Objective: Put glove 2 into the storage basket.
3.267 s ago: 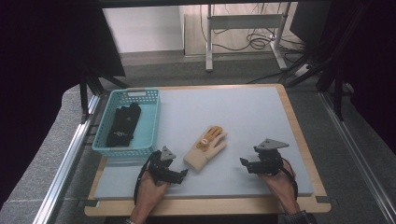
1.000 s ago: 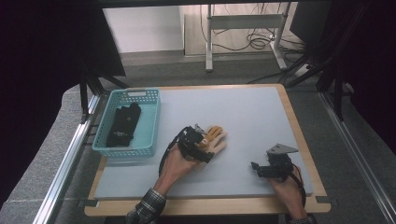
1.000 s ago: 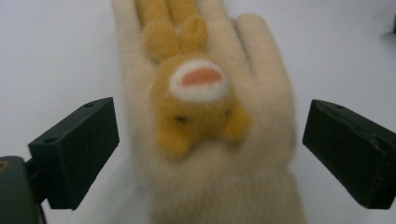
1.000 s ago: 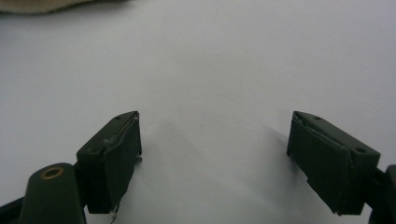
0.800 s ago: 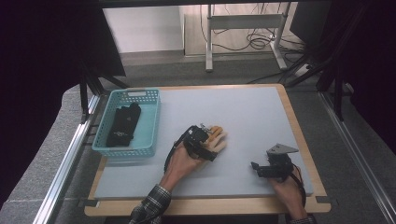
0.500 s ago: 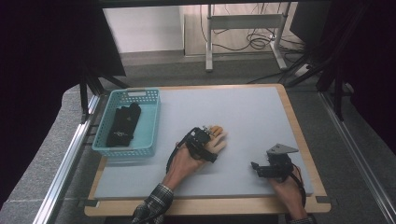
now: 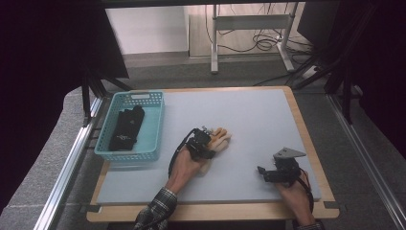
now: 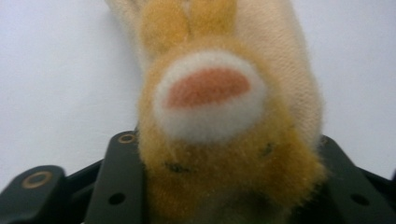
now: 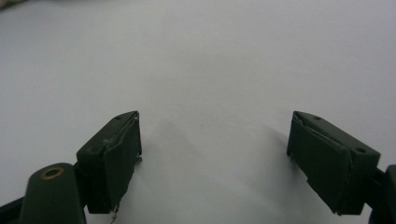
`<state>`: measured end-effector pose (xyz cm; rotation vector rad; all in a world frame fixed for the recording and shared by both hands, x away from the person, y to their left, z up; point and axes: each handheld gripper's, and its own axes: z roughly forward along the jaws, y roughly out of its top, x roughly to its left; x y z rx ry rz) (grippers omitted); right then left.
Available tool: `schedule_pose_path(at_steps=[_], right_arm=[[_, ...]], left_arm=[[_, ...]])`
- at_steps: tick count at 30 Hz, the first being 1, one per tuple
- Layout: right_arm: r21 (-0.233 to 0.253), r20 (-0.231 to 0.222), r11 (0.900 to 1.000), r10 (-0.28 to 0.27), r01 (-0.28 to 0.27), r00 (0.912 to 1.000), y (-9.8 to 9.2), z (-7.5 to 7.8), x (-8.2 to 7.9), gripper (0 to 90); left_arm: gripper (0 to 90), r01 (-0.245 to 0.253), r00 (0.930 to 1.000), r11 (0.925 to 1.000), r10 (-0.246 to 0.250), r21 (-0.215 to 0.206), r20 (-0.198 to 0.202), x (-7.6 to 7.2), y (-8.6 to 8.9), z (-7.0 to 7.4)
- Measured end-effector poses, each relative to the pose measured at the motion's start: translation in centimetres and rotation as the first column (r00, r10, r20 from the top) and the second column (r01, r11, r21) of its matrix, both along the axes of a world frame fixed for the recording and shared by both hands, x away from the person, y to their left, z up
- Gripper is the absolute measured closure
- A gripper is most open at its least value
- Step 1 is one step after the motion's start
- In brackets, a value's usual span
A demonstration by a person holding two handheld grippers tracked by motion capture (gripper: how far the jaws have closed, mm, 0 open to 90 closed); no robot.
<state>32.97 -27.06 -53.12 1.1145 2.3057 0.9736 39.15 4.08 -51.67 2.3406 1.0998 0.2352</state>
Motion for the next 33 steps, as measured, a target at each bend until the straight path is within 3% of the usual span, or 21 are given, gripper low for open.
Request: schedule_pose_path(at_steps=[3,7,15,33], right_arm=[[0.0,0.0,1.0,0.0,0.0,1.0,0.0,0.0,0.0,17.1],[0.001,0.0,1.0,0.0,0.0,1.0,0.0,0.0,0.0,17.2],[0.001,-0.001,1.0,0.0,0.0,1.0,0.0,0.0,0.0,17.2],[0.002,-0.001,1.0,0.0,0.0,1.0,0.0,0.0,0.0,17.1]], left_arm=[[57.6,0.002,1.0,1.0,-0.002,-0.004,-0.004,0.0,0.1,0.1],[58.6,0.011,0.9999,0.9986,-0.011,-0.053,0.004,-0.2,0.5,0.6],[58.3,0.0,0.9994,0.9957,0.003,-0.093,0.034,-0.1,1.7,2.5],[57.1,-0.057,0.9945,0.9955,0.064,-0.076,0.084,0.6,4.9,6.7]])
